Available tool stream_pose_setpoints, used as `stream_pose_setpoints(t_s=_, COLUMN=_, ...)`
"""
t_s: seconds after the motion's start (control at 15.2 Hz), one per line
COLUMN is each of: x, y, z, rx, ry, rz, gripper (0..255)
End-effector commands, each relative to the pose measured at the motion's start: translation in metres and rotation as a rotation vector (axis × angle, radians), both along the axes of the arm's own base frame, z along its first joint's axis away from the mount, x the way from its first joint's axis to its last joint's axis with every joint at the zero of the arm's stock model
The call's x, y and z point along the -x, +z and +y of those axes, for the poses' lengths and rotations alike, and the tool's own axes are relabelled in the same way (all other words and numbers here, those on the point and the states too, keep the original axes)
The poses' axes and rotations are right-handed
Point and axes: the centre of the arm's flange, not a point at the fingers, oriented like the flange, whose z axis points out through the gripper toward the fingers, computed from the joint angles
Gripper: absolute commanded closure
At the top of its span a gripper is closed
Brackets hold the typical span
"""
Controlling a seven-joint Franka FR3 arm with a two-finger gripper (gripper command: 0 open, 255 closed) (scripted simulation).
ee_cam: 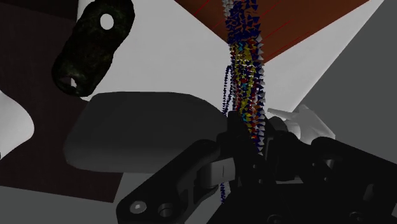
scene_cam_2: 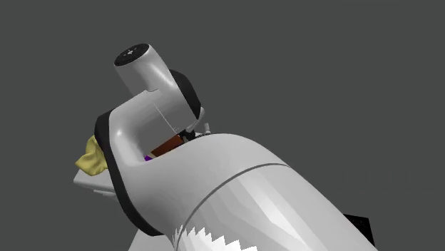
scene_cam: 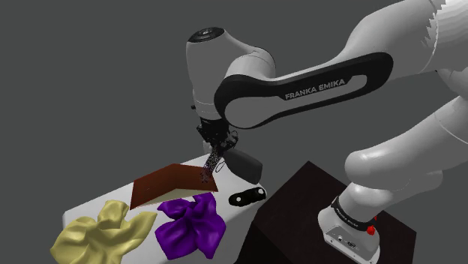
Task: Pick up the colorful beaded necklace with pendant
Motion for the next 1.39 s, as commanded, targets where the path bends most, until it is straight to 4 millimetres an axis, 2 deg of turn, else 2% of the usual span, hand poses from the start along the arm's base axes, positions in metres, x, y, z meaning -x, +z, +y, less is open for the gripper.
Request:
stream_pose_setpoints(t_s=0.0, x=0.000, y=0.000, z=0.000, rx=0.000, ry=0.000, rz=0.000, gripper=255)
stream_pose_setpoints(t_s=0.33, x=0.000, y=0.000, z=0.000, rx=0.000, ry=0.000, rz=0.000, gripper=255)
stream_pose_setpoints(t_s=1.32, x=0.000, y=0.079, z=0.000, rx=0.000, ry=0.000, rz=0.000, gripper=255)
